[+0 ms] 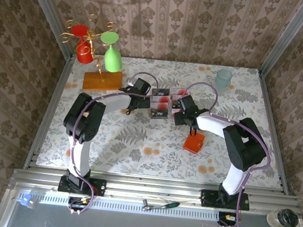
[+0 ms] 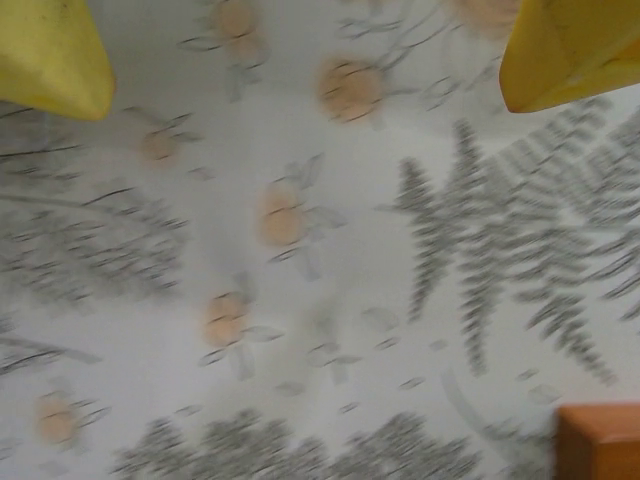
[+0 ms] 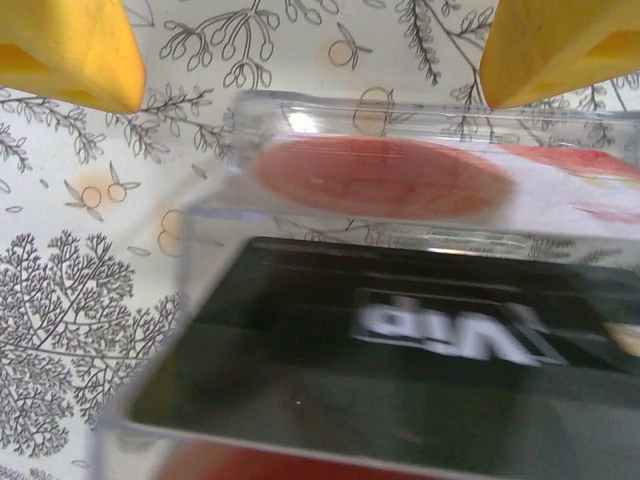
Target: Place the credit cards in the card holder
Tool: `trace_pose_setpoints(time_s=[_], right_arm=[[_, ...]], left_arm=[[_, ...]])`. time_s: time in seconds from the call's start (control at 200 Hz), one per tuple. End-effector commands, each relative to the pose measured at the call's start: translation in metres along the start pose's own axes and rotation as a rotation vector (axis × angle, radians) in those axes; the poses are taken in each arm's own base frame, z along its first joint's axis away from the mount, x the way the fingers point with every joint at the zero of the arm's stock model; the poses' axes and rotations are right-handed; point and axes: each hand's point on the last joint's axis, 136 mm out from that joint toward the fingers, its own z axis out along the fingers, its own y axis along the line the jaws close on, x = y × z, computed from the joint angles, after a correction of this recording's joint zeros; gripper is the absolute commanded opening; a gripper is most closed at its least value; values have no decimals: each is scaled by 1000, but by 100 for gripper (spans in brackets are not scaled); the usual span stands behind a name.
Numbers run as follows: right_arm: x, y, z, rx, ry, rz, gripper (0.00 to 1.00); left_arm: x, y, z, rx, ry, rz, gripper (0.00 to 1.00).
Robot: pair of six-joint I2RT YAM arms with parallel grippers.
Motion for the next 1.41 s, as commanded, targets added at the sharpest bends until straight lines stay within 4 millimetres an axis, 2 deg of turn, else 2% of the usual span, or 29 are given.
trace_pose_setpoints(time_s=[0.0, 0.135, 0.245, 0.435, 0.54, 0.64, 0.775, 0.955, 1.035, 1.17, 1.4], right_arm=[[-2, 4, -5, -47, 28, -11, 88], [5, 4, -24, -90, 20, 3, 88], [10, 0, -50, -125, -2, 34, 89], [26, -17, -96, -167, -30, 156, 89], [41, -25, -113, -218, 13, 276, 87], [59, -29, -124, -261, 55, 383, 84], [85, -31, -127, -371, 97, 577, 75], [112, -32, -124, -418, 119, 692, 70], [121, -31, -122, -427, 130, 718, 70], [128, -30, -120, -446, 137, 747, 71], [129, -30, -121, -463, 140, 761, 74]], left_arm=[[-3, -15, -5, 23, 12, 34, 100], [-4, -7, -11, 11, 3, 33, 100], [-9, 8, -20, 3, -10, 13, 100], [-18, 41, -44, -21, -41, -21, 100], [-15, 53, -61, -19, -57, -26, 100], [1, 56, -76, 5, -55, -26, 100], [28, 43, -94, 67, -66, -9, 100], [60, 3, -98, 144, -67, 65, 100], [65, -15, -95, 159, -66, 98, 100], [67, -31, -82, 153, -49, 129, 100], [64, -38, -62, 106, -45, 169, 100]])
